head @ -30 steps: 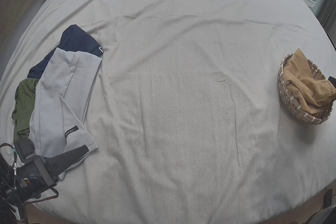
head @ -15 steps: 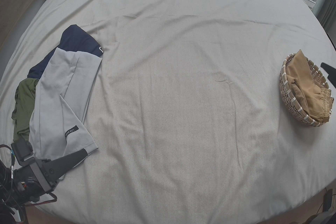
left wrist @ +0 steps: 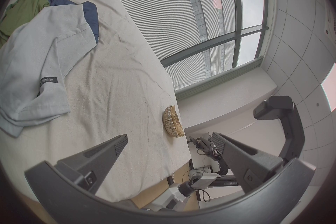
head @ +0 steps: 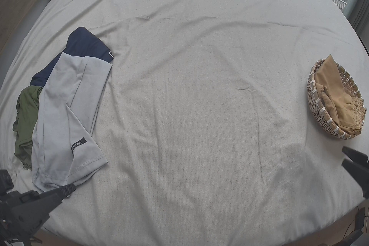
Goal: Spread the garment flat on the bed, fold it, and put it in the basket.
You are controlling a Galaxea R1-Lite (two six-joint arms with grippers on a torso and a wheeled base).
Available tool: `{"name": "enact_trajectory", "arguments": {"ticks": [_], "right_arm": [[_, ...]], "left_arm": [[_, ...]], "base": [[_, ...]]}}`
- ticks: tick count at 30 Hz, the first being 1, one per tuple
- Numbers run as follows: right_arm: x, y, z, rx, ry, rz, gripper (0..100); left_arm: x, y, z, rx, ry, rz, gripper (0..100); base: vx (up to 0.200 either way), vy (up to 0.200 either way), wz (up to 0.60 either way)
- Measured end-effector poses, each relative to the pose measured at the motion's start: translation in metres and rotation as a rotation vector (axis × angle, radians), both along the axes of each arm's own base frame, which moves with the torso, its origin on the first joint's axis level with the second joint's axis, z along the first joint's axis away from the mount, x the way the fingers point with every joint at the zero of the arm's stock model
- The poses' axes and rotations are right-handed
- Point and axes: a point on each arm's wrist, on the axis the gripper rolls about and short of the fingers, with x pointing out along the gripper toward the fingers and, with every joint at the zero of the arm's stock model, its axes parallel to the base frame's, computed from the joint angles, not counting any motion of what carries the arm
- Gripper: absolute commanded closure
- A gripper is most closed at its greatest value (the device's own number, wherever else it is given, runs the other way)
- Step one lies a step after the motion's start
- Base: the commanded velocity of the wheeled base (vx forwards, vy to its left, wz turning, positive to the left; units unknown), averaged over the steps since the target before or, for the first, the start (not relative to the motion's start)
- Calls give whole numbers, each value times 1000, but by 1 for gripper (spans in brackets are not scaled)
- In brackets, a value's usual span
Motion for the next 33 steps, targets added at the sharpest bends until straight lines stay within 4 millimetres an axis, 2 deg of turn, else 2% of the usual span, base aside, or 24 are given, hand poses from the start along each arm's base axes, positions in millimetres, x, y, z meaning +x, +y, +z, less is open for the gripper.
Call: {"name": "enact_trajectory", "arguments": {"ticks": [6,12,18,23,29,33], "right_arm": [[-48,1,-27,-4,-47,33,0],[-77,-1,-57,-100,-139,-22,0],[-85,-6,-75,-277,-223,-312,0],[-88,-11,-84,-339,-193,-526,0],[-90,-13,-87,-348,-187,-607,0],[-91,-13,-87,-355,-194,-617,0]], "left_arm": [[-22,12,-7,-3,-10,-1,0],[-48,23,-23,13,-13,64,0],[-68,30,-37,135,-207,266,0],[-74,32,-46,392,-388,449,0],[-74,35,-60,660,-397,635,0],[-76,35,-67,726,-345,748,0]], "base": [[0,0,0],[0,0,0],[0,0,0],[0,0,0],[0,0,0],[0,0,0]]}}
